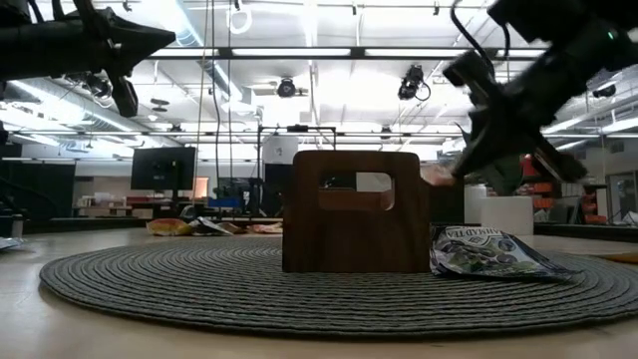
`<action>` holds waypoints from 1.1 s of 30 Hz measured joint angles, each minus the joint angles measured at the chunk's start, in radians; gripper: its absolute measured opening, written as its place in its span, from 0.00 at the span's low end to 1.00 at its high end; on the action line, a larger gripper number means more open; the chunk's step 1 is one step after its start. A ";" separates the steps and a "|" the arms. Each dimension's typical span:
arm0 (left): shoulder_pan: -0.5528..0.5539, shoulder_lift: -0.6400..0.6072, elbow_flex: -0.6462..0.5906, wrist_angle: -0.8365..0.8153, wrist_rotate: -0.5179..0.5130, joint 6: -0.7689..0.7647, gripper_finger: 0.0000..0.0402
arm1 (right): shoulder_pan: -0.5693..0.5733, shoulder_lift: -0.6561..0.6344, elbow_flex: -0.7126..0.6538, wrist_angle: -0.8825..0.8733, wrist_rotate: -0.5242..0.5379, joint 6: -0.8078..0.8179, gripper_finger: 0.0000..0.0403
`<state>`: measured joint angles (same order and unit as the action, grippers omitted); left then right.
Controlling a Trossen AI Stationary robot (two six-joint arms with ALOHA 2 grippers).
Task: Pick & Place Tea
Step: Put the orange tea bag into the top section of the wooden organizer
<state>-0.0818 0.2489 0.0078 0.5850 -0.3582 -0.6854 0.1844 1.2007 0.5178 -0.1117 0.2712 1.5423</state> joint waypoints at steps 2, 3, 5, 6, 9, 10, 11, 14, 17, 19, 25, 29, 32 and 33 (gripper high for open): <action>0.000 0.000 0.000 -0.011 0.000 -0.021 0.04 | 0.000 0.000 0.045 -0.043 0.016 -0.060 0.00; 0.000 0.000 0.000 -0.012 0.003 -0.042 0.06 | 0.000 0.000 0.063 -0.052 0.025 -0.088 0.00; 0.000 0.003 0.000 -0.012 0.013 -0.085 0.10 | 0.000 0.000 0.094 -0.061 0.048 -0.125 0.00; 0.000 0.010 0.000 -0.016 0.017 -0.111 0.13 | 0.000 0.000 0.107 -0.062 0.061 -0.133 0.00; 0.000 0.031 0.000 -0.020 0.039 -0.156 0.24 | -0.004 0.000 0.141 -0.062 0.093 -0.161 0.00; 0.000 0.040 0.000 -0.019 0.048 -0.167 0.27 | -0.005 0.000 0.151 -0.061 0.097 -0.171 0.00; 0.000 0.049 0.000 -0.019 0.054 -0.171 0.30 | -0.008 0.000 0.160 -0.063 0.101 -0.178 0.00; 0.000 0.081 0.009 -0.025 0.058 -0.176 0.39 | -0.014 0.000 0.199 -0.061 0.106 -0.226 0.00; 0.000 0.133 0.047 -0.026 0.057 -0.159 0.44 | -0.019 0.000 0.237 -0.062 0.114 -0.289 0.00; 0.000 0.173 0.079 -0.023 0.057 -0.138 0.46 | -0.022 0.000 0.263 -0.061 0.125 -0.316 0.00; 0.000 0.309 0.173 -0.044 0.060 -0.110 0.48 | -0.025 0.001 0.330 -0.060 0.186 -0.383 0.00; 0.000 0.399 0.239 -0.043 0.072 -0.108 0.48 | -0.025 0.001 0.371 -0.055 0.197 -0.435 0.00; 0.000 0.460 0.286 -0.043 0.089 -0.084 0.48 | -0.025 0.001 0.395 -0.045 0.211 -0.458 0.00; 0.000 0.480 0.301 -0.043 0.089 -0.080 0.48 | -0.025 0.001 0.403 -0.043 0.215 -0.465 0.00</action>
<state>-0.0818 0.7290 0.3089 0.5423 -0.2687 -0.7656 0.1593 1.2015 0.9204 -0.1549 0.4862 1.0772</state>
